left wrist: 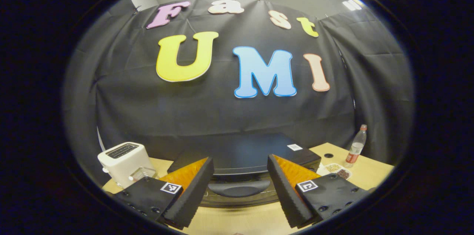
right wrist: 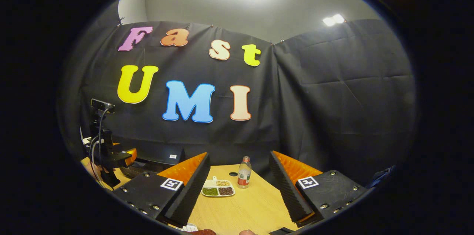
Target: Open the electric oven with the left hand, put the food in, and close the electric oven.
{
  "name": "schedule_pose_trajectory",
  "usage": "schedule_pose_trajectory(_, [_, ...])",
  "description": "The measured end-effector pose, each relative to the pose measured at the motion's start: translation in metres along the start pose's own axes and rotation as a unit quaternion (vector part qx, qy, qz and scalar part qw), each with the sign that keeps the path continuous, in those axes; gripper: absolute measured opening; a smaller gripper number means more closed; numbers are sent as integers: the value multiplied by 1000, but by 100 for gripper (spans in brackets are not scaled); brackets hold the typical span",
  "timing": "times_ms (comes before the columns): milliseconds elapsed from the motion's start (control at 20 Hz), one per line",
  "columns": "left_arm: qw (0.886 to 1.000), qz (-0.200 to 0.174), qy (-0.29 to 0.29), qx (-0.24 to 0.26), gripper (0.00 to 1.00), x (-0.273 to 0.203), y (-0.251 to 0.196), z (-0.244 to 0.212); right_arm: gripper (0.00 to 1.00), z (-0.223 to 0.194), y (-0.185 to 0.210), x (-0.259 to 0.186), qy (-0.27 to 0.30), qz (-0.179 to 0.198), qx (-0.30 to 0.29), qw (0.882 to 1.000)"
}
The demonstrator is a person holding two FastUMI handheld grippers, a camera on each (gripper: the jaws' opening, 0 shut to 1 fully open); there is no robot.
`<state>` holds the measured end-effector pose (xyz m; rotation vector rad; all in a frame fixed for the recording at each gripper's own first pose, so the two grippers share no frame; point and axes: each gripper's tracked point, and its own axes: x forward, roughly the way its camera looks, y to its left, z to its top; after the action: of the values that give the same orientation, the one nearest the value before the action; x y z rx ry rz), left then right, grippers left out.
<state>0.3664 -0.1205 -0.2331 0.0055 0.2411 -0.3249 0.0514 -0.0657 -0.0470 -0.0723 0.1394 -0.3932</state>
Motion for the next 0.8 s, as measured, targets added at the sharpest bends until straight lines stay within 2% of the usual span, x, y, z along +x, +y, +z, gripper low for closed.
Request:
schedule_pose_trajectory(50, [1000, 0, 7, 0, 93, 7, 1, -6, 97, 0, 0, 0, 1, -4, -4, 1000])
schedule_pose_trajectory(100, [1000, 2, 15, 1, 97, 12, 2, -14, 97, -1, 1, 0, 3, -6, -8, 1000])
schedule_pose_trajectory(150, [1000, 2, 22, -1, 94, 18, 2, -21, 97, -2, 1, -2, 5, -7, -12, 1000])
schedule_pose_trajectory(200, [999, 4, 31, -2, 98, 23, 3, -30, 97, -2, 3, -2, 6, -8, -15, 1000])
schedule_pose_trajectory(300, [999, 6, 49, -8, 93, 30, 3, -47, 97, -4, 6, -2, 11, -7, -19, 1000])
schedule_pose_trajectory(350, [999, 12, 50, -5, 94, 30, 5, -49, 97, -4, 7, -3, 12, -6, -20, 1000])
schedule_pose_trajectory(400, [999, 12, 37, 3, 100, 30, 4, -43, 97, -3, 8, -4, 12, -6, -22, 1000])
schedule_pose_trajectory(600, [999, 22, 29, -4, 95, 22, 4, -49, 97, 1, 10, -7, 8, -4, -31, 999])
schedule_pose_trajectory(650, [999, 23, 29, -3, 99, 19, 3, -50, 97, 2, 10, -9, 7, -3, -32, 999])
schedule_pose_trajectory(800, [999, 22, 29, -1, 95, 5, 1, -54, 97, 3, 13, -12, 6, 4, -36, 999])
